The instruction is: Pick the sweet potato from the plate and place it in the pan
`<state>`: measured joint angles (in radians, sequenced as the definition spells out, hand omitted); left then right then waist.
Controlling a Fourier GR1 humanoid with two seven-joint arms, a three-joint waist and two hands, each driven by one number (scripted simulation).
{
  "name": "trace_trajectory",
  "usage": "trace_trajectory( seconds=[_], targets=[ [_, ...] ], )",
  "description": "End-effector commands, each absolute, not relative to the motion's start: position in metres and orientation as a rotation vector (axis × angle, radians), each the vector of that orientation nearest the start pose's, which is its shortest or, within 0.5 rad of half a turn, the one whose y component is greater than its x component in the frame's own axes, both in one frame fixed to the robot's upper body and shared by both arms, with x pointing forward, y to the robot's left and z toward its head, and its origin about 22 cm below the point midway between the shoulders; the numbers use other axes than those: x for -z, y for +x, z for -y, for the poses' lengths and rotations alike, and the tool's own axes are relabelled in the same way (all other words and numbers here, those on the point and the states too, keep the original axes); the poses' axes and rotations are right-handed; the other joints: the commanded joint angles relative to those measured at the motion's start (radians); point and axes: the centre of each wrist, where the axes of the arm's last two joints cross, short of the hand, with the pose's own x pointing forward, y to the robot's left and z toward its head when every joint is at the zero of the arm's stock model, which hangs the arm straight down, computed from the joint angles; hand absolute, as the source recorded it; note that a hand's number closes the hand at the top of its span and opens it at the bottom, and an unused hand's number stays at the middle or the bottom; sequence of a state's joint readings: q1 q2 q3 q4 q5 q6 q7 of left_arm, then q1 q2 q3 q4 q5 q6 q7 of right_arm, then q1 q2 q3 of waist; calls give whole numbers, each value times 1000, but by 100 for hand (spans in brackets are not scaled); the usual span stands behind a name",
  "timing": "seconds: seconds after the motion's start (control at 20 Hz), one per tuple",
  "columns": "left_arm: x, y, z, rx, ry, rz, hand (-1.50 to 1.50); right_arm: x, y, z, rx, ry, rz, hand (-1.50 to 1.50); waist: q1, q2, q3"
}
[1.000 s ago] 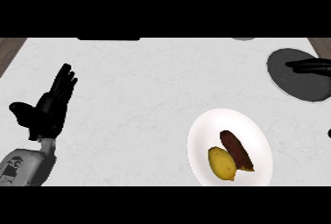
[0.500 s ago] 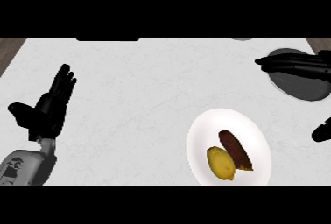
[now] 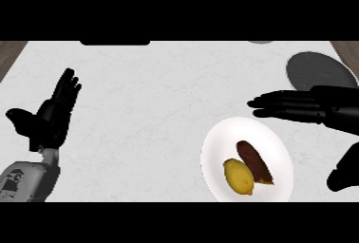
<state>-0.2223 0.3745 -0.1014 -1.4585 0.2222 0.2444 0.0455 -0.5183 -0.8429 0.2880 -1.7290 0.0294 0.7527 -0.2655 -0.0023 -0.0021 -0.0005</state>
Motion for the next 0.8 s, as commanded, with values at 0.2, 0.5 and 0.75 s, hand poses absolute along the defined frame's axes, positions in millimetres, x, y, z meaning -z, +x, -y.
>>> trace_trajectory(
  seconds=[0.2,0.5,0.75],
  targets=[
    [-64,309,-297,48,217,1609,0,-200,290,257,-1735,82,1544,-150,1,2,0],
    [-39,300,-269,53,209,1606,0,-172,296,245,-1736,-17,1482,-150,5,3,0],
    [-36,287,-273,51,205,1618,0,-161,302,264,-1811,36,1424,-150,6,3,1]
  ],
)
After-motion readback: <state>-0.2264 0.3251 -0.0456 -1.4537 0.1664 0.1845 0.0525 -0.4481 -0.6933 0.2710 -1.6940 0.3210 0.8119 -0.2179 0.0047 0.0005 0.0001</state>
